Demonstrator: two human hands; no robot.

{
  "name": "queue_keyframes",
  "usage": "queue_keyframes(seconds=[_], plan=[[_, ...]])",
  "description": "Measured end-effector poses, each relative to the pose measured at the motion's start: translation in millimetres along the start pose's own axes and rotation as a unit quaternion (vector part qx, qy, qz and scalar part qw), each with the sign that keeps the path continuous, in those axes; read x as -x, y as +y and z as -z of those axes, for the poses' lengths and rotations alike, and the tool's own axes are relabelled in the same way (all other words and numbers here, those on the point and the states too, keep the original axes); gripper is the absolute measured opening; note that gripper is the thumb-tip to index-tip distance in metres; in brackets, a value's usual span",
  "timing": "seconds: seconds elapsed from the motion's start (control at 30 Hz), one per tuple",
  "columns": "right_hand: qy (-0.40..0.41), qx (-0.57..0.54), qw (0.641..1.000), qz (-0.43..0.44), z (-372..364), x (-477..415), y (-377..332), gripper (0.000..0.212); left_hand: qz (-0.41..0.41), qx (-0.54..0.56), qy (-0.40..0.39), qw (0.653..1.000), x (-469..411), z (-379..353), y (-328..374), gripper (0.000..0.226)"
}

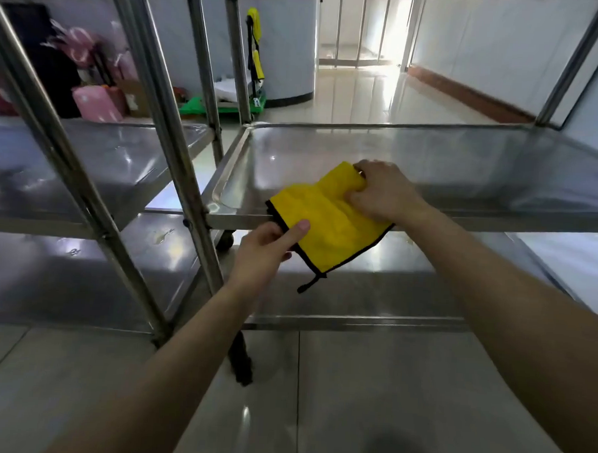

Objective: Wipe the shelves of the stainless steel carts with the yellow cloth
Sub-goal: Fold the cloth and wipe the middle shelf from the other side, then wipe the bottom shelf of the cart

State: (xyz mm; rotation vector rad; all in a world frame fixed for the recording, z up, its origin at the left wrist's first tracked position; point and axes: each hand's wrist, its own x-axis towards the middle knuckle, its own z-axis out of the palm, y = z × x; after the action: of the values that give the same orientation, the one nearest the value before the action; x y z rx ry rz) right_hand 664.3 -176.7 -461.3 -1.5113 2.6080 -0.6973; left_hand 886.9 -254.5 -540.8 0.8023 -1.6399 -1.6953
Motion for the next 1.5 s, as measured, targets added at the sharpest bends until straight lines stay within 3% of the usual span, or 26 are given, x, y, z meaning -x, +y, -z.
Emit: queue_keyframes(seconds=[0.13,0.23,0.3,0.37,0.5,0.57,0.63,0.7,0.77,0.9,1.0,1.07,1.13,1.17,1.27,1.33,1.5], plan=[[0.122,-0.055,0.991,-0.004,4,43,1,0.035,-0.070,-0.080,-0.012,0.994,5,6,5,0.019],[0.178,-0.084,0.979,0.057,-18,92,12,0.022,-0.063,-0.078,0.015,0.995,9,28,-5,0.031],[0.151,-0.085,0.982,0.080,-50,117,26,0.027,-0.058,-0.151,0.043,0.986,11,43,-23,0.046],[0.071,-0.099,0.991,0.047,-84,131,40,0.030,-0.031,-0.264,0.051,0.963,13,57,-46,0.042],[-0.095,-0.132,0.984,-0.077,-139,151,61,0.035,0.026,-0.410,-0.037,0.911,28,73,-88,0.040],[-0.144,-0.135,0.974,-0.115,-164,159,67,0.037,0.019,-0.427,-0.070,0.901,33,75,-107,0.042],[-0.171,-0.144,0.965,-0.138,-182,163,70,0.038,0.010,-0.460,-0.110,0.881,33,76,-121,0.029],[-0.181,-0.159,0.959,-0.150,-190,157,69,0.040,0.019,-0.481,-0.149,0.864,27,76,-126,0.021],[-0.158,-0.163,0.965,-0.135,-188,141,68,0.047,0.010,-0.473,-0.144,0.869,17,76,-127,0.026],[-0.048,-0.221,0.969,-0.098,-178,90,66,0.046,-0.060,-0.394,-0.014,0.917,-20,73,-119,0.031],[0.018,-0.205,0.974,-0.096,-186,47,69,0.024,0.017,-0.332,-0.010,0.943,-49,64,-127,0.030],[-0.087,-0.071,0.990,-0.090,-204,33,81,0.026,0.086,-0.362,-0.060,0.926,-54,61,-141,0.047],[-0.236,0.085,0.963,-0.102,-227,36,92,0.045,0.104,-0.419,-0.114,0.895,-47,63,-152,0.050],[-0.259,0.119,0.953,-0.104,-236,40,94,0.052,0.099,-0.441,-0.133,0.882,-43,65,-155,0.048],[-0.180,0.140,0.973,-0.035,-256,44,83,0.056,0.101,-0.419,-0.144,0.891,-30,75,-165,0.029],[-0.150,0.124,0.981,0.005,-266,40,62,0.057,0.145,-0.402,-0.158,0.890,-21,80,-168,0.018],[-0.171,0.099,0.980,-0.030,-298,35,20,0.073,0.288,-0.430,-0.158,0.841,-7,112,-175,0.048]])
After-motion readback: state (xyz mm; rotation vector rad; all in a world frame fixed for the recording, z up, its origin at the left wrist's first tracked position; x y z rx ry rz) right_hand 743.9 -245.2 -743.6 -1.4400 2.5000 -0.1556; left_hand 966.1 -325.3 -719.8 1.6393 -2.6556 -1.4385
